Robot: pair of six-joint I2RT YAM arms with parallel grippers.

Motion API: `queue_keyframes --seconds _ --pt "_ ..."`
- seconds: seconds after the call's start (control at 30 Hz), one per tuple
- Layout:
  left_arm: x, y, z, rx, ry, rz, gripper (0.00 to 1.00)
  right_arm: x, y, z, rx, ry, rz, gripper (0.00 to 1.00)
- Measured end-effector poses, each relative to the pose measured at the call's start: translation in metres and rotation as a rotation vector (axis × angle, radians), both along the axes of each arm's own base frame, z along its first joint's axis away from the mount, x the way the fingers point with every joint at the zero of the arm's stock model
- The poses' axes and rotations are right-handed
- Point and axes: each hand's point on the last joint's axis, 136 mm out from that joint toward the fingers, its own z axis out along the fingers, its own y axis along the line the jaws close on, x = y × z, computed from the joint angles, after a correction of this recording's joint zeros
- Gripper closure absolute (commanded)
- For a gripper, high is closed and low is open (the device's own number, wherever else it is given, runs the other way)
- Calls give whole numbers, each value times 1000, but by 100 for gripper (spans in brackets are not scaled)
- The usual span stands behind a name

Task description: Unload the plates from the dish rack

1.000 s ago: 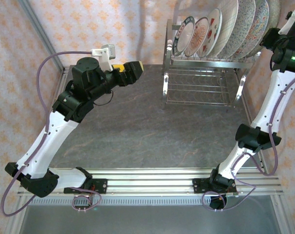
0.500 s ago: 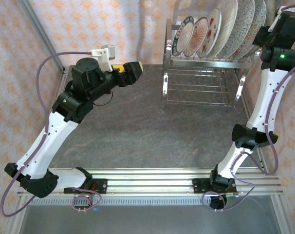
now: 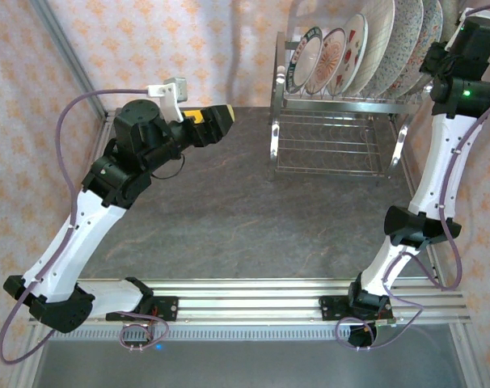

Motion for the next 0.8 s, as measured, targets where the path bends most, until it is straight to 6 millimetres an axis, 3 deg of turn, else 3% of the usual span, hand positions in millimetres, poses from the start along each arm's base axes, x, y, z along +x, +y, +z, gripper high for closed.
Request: queue_keyframes --seconds 0.3,0.8 --pt "-3 -2 0 -15 10 -5 6 -4 1 9 -33 -15 -3 100" --pt "-4 -7 -5 -23 26 -13 7 -22 0 45 -71 -103 -33 100"
